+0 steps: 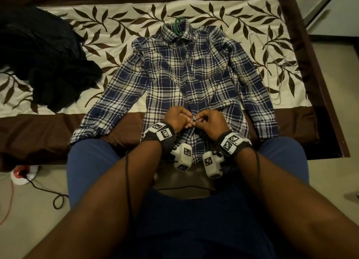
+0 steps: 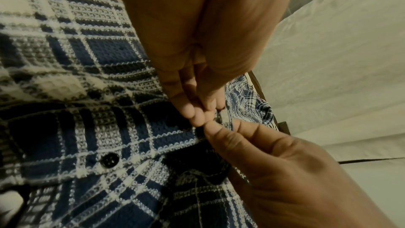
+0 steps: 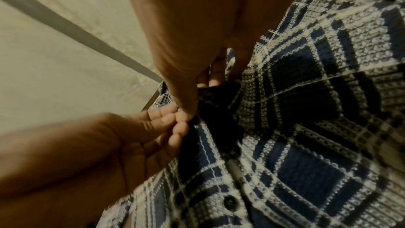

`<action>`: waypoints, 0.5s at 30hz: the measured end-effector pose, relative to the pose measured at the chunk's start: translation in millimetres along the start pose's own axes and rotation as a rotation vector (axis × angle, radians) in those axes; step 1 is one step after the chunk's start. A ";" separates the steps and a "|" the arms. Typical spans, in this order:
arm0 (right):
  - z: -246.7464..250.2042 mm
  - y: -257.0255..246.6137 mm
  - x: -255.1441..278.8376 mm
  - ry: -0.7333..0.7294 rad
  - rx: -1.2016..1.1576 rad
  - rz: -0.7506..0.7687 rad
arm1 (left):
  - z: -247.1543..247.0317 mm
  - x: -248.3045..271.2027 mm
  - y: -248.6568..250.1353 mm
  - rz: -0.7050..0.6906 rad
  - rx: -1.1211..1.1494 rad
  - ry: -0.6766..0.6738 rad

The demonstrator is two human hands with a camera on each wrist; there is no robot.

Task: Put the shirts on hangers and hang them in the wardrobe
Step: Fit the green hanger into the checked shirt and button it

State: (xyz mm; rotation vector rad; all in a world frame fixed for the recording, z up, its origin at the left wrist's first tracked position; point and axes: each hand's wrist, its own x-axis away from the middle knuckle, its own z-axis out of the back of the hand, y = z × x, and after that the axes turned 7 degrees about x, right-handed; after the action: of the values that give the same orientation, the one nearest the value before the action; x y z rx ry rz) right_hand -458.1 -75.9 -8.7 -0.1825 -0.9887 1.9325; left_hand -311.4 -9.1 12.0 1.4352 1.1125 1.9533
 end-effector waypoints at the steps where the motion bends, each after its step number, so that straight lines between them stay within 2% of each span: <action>1: -1.5 0.5 0.5 0.017 0.037 0.021 | 1.0 -0.2 2.3 0.002 -0.015 -0.016; 4: -5.2 2.7 2.3 0.067 0.121 0.085 | 4.5 -1.1 7.9 0.010 -0.055 -0.039; 7: -5.7 1.2 5.1 0.100 0.220 0.134 | 6.0 -2.6 10.6 0.018 -0.079 -0.002; 15: -8.5 -3.3 11.7 0.171 0.371 0.128 | -5.2 -5.6 17.6 0.079 -0.120 0.039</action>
State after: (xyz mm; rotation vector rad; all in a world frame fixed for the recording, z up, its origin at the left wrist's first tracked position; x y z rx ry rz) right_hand -458.3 -61.0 -9.1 -0.1968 -0.5051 2.1392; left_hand -312.8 -25.0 22.6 1.4027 0.9500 2.0738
